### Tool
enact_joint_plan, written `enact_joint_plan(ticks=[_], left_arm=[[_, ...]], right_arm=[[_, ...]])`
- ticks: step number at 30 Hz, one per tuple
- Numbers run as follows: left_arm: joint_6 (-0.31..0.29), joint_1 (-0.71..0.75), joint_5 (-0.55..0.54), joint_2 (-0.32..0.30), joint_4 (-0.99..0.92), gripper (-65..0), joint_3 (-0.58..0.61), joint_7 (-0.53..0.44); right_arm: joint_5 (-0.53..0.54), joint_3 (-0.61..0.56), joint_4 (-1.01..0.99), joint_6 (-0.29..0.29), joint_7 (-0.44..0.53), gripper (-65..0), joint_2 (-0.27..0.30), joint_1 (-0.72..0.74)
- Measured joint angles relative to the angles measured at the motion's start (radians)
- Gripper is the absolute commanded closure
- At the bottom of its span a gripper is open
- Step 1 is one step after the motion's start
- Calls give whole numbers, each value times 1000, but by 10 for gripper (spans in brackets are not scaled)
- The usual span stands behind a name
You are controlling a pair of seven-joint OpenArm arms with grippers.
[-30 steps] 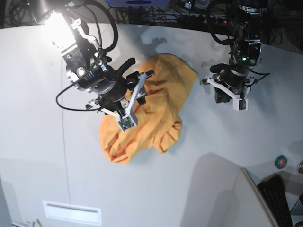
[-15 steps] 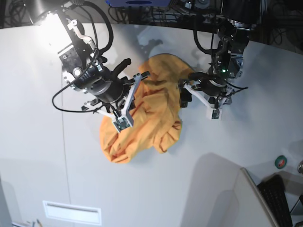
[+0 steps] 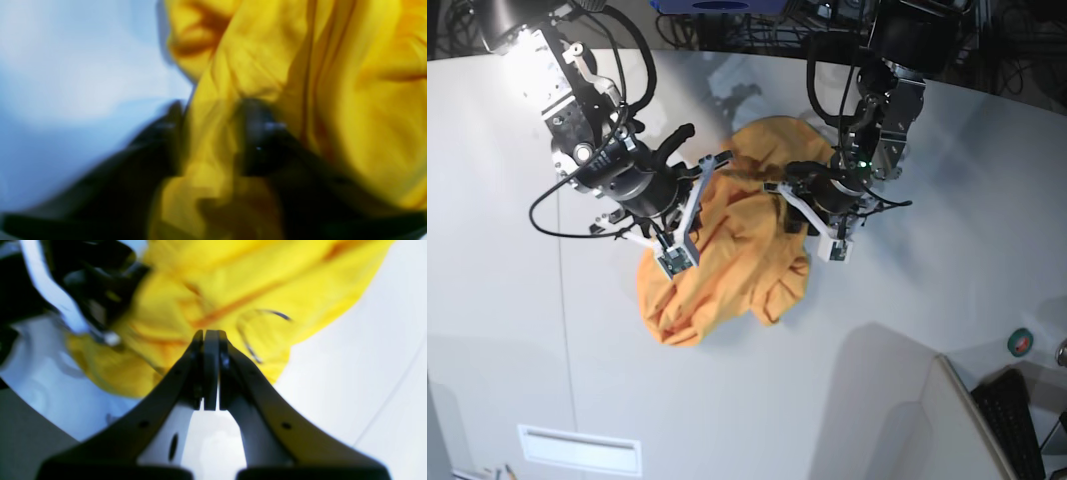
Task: Layout the t-shirt on the table in an organized manner, then fold the t-shirt properly
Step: 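Reach the left gripper to the shirt and grasp a fold, then lift and drag the shirt with the left gripper, spreading it out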
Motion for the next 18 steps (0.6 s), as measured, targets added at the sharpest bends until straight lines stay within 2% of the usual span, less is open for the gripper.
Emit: enact_joint_plan(ticks=[1,4,9,14,18], left_arm=[[-1,10,5,-3,13,0,0,3],[-25,10,0,-3,36,0,-61,24],[0,-98,11,-44,37,0,-183,12],[1,-132,20,-68,77,0,-186,23],[8,-23,26,-92,327,0,-95,19]], right_arm=[[0,1,-1,0,0,0,0,0],[9,22,-24,3,0,0,0,0],[-3,63,-42,-1,0,0,13,-4],[4,59,-42,0,0,0,8,-5],[3,59,-42,0,1,0,34,-5]])
